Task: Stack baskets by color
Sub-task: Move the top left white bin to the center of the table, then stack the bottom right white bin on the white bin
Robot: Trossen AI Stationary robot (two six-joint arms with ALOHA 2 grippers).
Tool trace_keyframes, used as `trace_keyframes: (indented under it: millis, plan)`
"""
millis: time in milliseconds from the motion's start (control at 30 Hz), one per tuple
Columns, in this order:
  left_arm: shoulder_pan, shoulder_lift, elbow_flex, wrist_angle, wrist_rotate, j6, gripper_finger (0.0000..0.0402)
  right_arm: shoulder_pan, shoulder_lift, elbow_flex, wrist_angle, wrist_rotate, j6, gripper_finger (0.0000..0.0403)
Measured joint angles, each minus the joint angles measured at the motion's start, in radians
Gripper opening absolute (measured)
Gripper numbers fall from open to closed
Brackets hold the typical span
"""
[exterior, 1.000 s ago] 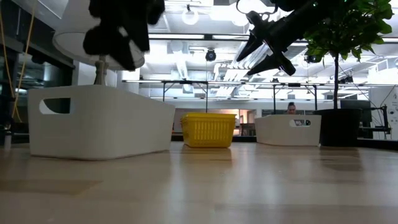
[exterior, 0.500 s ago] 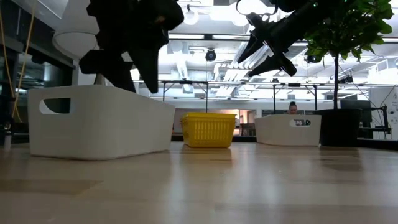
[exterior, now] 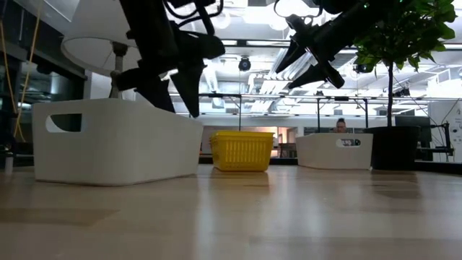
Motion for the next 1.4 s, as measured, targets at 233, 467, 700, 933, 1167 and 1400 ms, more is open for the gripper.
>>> trace_keyframes:
  millis: [233,467,700,933,1167,1400]
  plan:
    - [0.067,0.023,0.0,-0.004,-0.037,0.04,0.022,0.0,0.0,0.0,0.0,0.0,0.002,0.0216]
    - [0.123,0.036,0.0,-0.009,-0.085,0.083,0.022,0.0,0.0,0.0,0.0,0.0,0.003,0.0216]
    - [0.171,0.024,0.0,-0.023,-0.12,0.082,0.022,0.0,-0.001,0.0,0.002,-0.008,0.0,0.0216]
    - [0.181,-0.106,0.001,-0.015,-0.111,0.186,0.022,-0.012,-0.132,0.0,0.053,-0.086,-0.086,0.0216]
    - [0.142,-0.373,0.001,0.068,0.056,0.481,0.022,0.127,-0.237,0.06,-0.279,-0.407,-0.086,0.0216]
    - [0.158,-0.589,0.002,0.252,0.324,0.688,0.022,0.475,-0.153,0.22,-0.864,-0.401,0.02,0.0216]
